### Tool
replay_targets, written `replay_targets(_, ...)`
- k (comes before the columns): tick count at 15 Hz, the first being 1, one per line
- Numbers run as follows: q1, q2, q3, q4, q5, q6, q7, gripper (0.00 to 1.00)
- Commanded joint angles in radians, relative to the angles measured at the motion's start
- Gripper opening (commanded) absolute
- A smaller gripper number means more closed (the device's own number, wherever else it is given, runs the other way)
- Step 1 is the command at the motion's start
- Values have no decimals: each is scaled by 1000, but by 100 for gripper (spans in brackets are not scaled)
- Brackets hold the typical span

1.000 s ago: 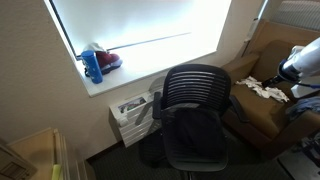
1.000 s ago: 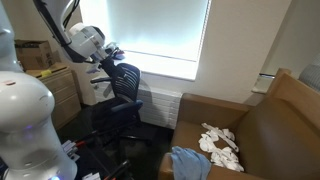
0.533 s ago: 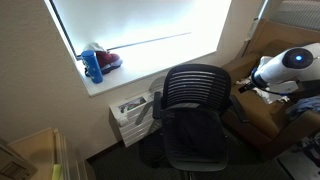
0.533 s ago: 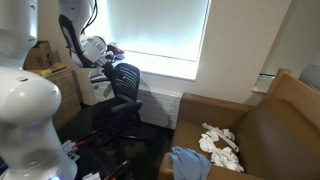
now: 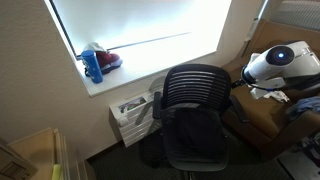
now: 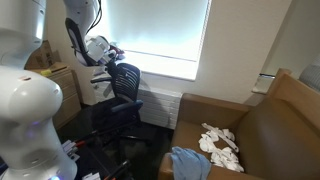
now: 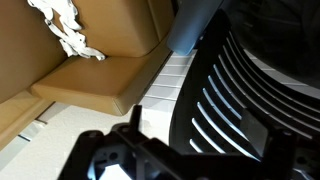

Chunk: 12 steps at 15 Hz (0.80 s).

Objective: Push the chair against the wall

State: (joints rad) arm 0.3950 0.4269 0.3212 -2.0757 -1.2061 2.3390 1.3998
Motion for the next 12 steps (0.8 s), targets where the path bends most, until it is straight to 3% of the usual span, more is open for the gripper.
replay_targets(1,0,33,-11,7,67,3,-73,100)
replay_targets(3,33,97,-52,57,-51,27,-11,100)
replay_targets(11,123,313,-82,284,-249,-53,70,100)
replay_targets(12,84,262,-62,214,-216,-18,53,100)
